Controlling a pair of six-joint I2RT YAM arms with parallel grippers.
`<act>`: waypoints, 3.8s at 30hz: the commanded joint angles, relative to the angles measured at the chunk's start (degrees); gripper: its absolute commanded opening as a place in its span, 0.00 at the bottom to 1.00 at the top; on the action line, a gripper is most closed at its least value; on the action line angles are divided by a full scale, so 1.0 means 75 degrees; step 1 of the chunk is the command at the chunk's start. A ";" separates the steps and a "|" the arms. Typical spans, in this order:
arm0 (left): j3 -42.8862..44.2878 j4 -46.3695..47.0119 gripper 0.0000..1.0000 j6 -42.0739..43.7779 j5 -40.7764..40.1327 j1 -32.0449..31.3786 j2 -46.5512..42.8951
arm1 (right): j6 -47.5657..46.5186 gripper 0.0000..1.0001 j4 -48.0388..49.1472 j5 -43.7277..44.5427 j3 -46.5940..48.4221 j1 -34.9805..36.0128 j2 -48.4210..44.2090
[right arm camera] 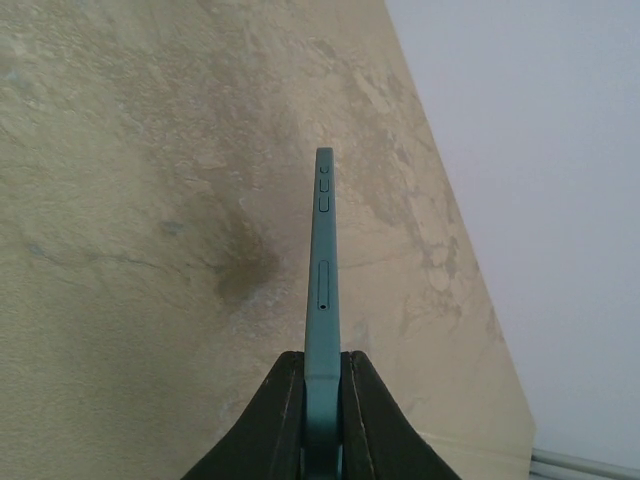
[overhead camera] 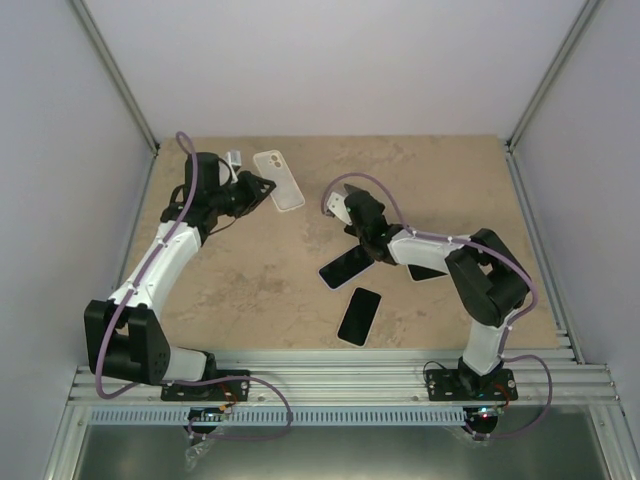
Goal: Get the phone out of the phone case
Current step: Place the phone at the center of the board, then place the phone case at the center of the board.
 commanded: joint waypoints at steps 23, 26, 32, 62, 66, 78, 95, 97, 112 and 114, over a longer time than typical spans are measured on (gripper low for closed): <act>-0.0196 0.0246 0.00 0.0109 -0.0135 0.0053 -0.0254 | 0.0211 0.22 0.0678 0.0228 -0.0141 0.0662 0.0781; -0.0185 0.0268 0.00 0.0085 -0.0121 0.0053 -0.0206 | 0.0252 0.24 0.0625 0.0154 -0.0160 0.0717 0.0787; -0.0192 0.0235 0.00 0.0110 -0.0131 0.0053 -0.0181 | 0.0322 0.27 0.0535 0.0063 -0.0169 0.0766 0.0844; -0.0422 0.0309 0.00 0.0810 0.0054 0.0053 -0.0344 | 0.1106 0.74 -0.0670 -0.0743 -0.0102 0.0858 -0.0150; -0.0186 0.0166 0.00 0.1329 0.0560 0.0053 -0.0101 | 0.1596 0.83 -0.1521 -0.1474 0.0275 0.0627 -0.0761; 0.0999 -0.0259 0.00 0.2609 0.2505 0.0053 0.1774 | 0.3532 0.98 -0.3363 -0.5597 0.0666 -0.1359 -0.2004; 0.2130 -0.0343 0.00 0.2891 0.2747 0.0042 0.4506 | 0.6052 0.98 -0.3313 -0.8234 0.1197 -0.2877 0.0056; 0.2266 -0.0315 0.00 0.2873 0.2663 0.0031 0.4764 | 0.6157 0.98 -0.3336 -0.8353 0.1292 -0.2950 0.0314; 0.2701 -0.0363 0.00 0.2767 0.1905 -0.0562 0.5983 | 0.6449 0.98 -0.3484 -0.8604 0.1784 -0.3056 0.1487; 0.2635 -0.0238 0.00 0.2654 0.1862 -0.0579 0.6053 | 0.6481 0.98 -0.3470 -0.8654 0.1779 -0.3048 0.1607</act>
